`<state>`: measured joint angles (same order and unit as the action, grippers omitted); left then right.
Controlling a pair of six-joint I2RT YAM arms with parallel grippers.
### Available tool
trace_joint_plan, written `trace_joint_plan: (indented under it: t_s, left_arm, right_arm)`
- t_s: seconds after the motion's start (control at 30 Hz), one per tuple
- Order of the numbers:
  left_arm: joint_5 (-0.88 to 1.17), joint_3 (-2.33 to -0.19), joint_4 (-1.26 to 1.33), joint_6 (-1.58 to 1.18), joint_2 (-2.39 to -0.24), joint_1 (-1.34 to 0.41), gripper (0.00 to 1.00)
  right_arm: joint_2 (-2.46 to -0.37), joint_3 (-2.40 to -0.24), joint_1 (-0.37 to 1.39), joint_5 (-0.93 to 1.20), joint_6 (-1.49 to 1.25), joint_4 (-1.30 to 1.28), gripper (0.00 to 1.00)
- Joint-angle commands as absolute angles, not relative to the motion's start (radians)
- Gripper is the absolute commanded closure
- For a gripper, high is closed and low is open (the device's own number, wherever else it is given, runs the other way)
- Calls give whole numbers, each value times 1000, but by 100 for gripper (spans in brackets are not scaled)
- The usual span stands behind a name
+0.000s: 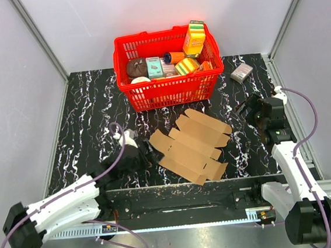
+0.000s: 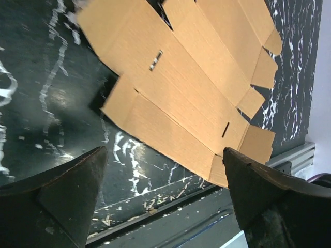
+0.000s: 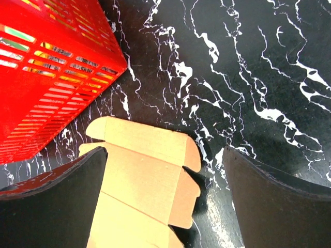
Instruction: Fold the paper box
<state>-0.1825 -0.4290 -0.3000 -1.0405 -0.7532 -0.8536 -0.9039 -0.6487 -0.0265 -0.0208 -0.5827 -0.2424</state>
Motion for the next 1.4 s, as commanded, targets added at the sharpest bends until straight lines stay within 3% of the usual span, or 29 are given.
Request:
trace_joint_plan:
  t_s: [0.0, 0.27, 0.57, 1.13, 1.37]
  left_arm:
    - [-347, -492, -183, -1159, -854, -992, 1]
    - [-437, -413, -5, -1396, -1001, -1149, 16]
    - [-456, -503, 25, -1517, -1215, -1250, 19]
    - [-426, -396, 41, -1741, -1236, -1276, 21]
    - [-454, -334, 181, -1802, -1267, -1278, 23]
  right_arm:
    - [-864, -673, -26, 32, -592, -270, 0]
    - [-833, -709, -26, 61, -592, -299, 0]
    - [-818, -718, -26, 80, -586, -311, 0]
    - [-818, -736, -26, 81, -578, -311, 0]
    - [-804, -735, -26, 75, -578, -314, 0]
